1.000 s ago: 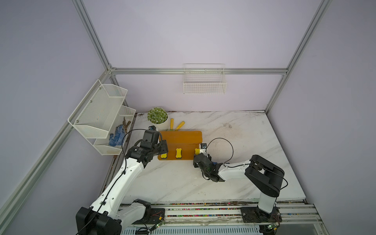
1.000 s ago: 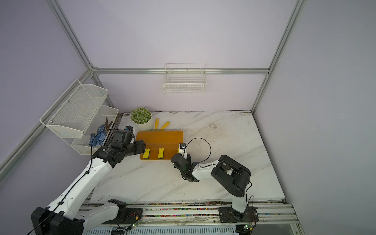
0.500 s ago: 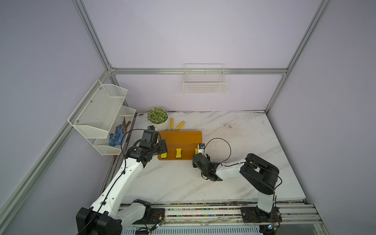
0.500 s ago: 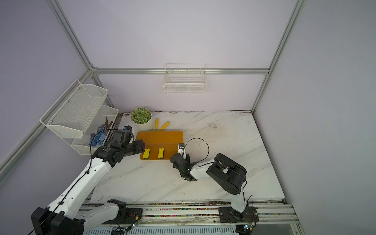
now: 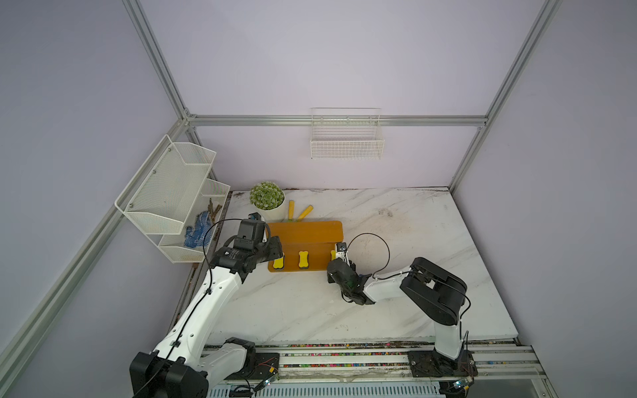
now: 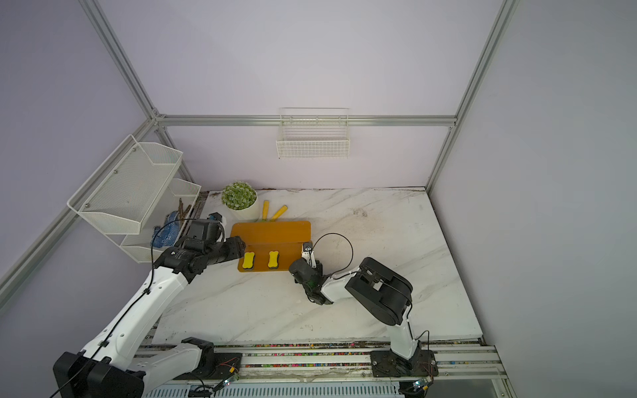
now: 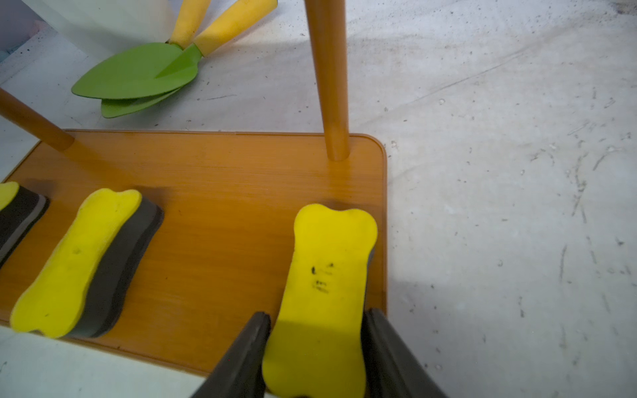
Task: Remove the whiteboard erasers from the shelf
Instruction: Pick up the whiteboard eraser from the shelf.
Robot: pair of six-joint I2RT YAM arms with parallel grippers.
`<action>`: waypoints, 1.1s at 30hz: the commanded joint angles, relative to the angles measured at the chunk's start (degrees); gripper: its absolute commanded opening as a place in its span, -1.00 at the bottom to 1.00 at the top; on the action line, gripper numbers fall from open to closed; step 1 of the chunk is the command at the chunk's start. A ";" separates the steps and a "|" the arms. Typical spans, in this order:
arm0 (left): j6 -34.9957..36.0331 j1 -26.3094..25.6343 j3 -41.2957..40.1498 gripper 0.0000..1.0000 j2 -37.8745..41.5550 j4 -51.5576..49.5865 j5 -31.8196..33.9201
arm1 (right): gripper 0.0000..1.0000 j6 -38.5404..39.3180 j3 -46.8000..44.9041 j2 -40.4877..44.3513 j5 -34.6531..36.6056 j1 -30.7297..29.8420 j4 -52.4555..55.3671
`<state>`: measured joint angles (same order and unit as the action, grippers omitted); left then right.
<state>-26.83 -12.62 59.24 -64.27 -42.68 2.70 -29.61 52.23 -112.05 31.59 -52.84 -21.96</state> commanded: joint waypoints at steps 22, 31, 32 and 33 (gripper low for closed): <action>2.08 2.95 -0.27 0.35 -0.15 3.54 -5.78 | -0.44 -1.11 -1.99 8.72 1.33 -0.24 5.86; 3.42 2.71 -0.36 0.49 1.98 4.98 -6.30 | -0.46 -4.92 -6.06 19.44 0.79 -3.33 14.80; 3.37 2.25 -0.29 0.49 2.36 4.98 -6.09 | -0.46 -5.86 -6.93 21.44 1.26 -3.85 16.55; 3.25 1.32 -0.17 0.50 2.69 5.05 -5.43 | -0.47 -6.82 -7.81 23.17 1.74 -4.38 18.49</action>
<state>-24.67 -10.26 59.22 -63.77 -39.90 -2.66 -33.34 46.28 -92.90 31.90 -55.96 -9.61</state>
